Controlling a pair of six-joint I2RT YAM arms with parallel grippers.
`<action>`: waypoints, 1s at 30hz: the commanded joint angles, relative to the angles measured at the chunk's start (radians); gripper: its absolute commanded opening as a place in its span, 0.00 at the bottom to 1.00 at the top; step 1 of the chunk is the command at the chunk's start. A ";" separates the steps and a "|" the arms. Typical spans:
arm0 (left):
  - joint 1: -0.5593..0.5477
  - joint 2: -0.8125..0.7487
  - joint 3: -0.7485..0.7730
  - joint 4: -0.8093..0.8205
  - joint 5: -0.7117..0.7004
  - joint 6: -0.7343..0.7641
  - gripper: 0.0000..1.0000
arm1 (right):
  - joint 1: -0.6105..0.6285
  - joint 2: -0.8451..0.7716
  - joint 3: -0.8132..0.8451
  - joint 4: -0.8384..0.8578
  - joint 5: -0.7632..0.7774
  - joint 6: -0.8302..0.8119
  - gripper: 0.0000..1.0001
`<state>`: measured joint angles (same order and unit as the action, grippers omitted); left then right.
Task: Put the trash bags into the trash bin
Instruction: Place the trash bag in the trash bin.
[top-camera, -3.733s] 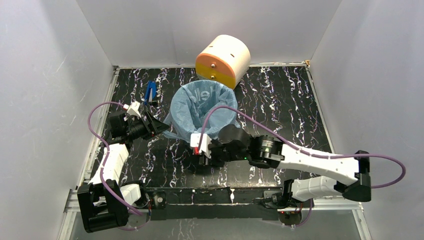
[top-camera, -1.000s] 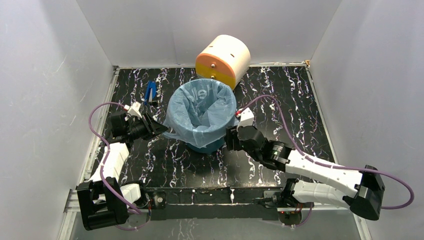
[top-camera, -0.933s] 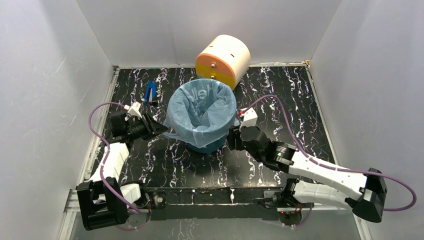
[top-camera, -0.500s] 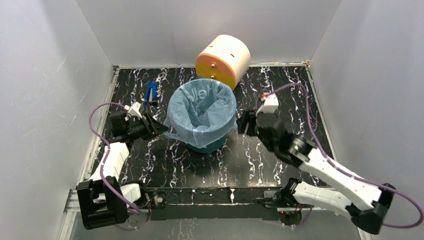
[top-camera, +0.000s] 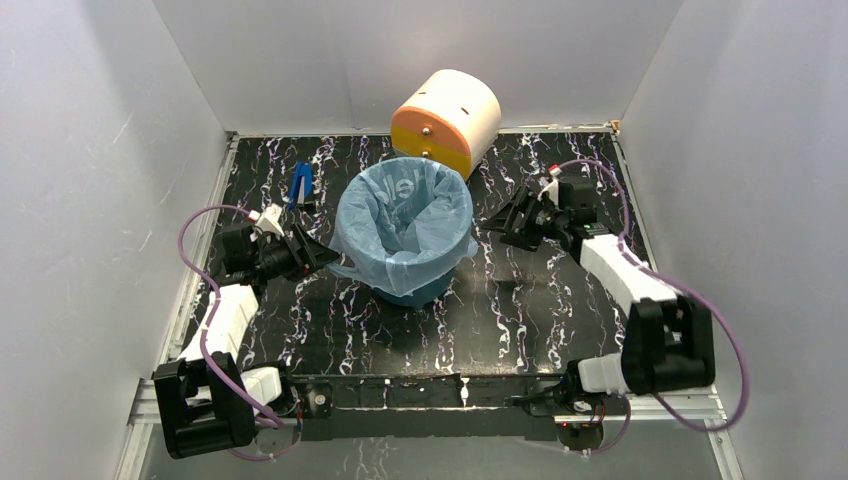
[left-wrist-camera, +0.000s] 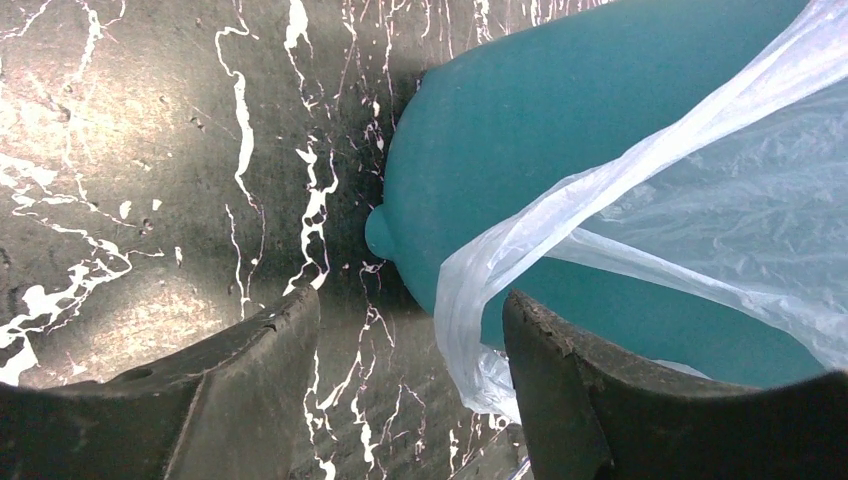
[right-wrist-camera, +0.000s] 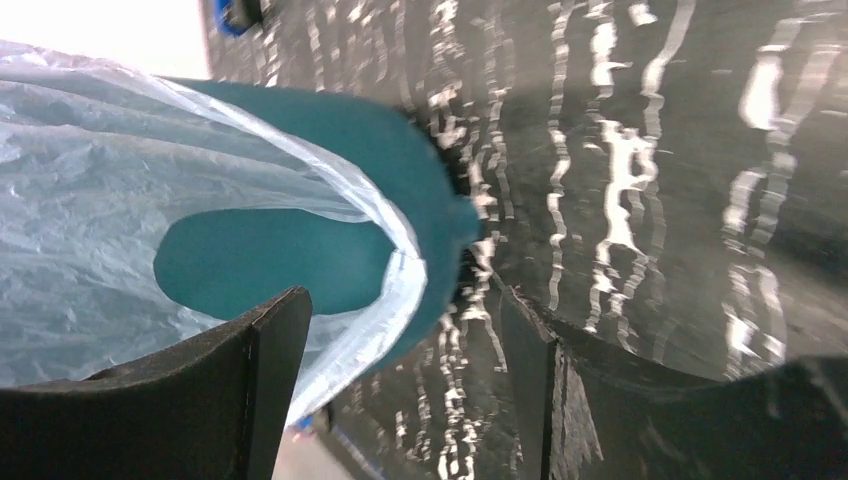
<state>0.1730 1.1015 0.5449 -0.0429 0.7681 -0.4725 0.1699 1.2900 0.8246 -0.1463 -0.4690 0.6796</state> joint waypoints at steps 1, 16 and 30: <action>-0.012 -0.012 -0.011 0.029 0.061 -0.005 0.65 | -0.007 0.142 0.074 0.212 -0.379 0.080 0.78; -0.151 0.021 -0.028 0.199 -0.095 -0.156 0.63 | 0.088 0.304 0.032 0.235 -0.314 0.067 0.64; -0.159 0.147 0.006 0.331 -0.142 -0.182 0.54 | 0.086 -0.160 -0.248 0.127 -0.150 0.026 0.58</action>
<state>0.0189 1.2224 0.5247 0.2329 0.5938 -0.6514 0.2615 1.2270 0.5449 0.0658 -0.7570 0.7883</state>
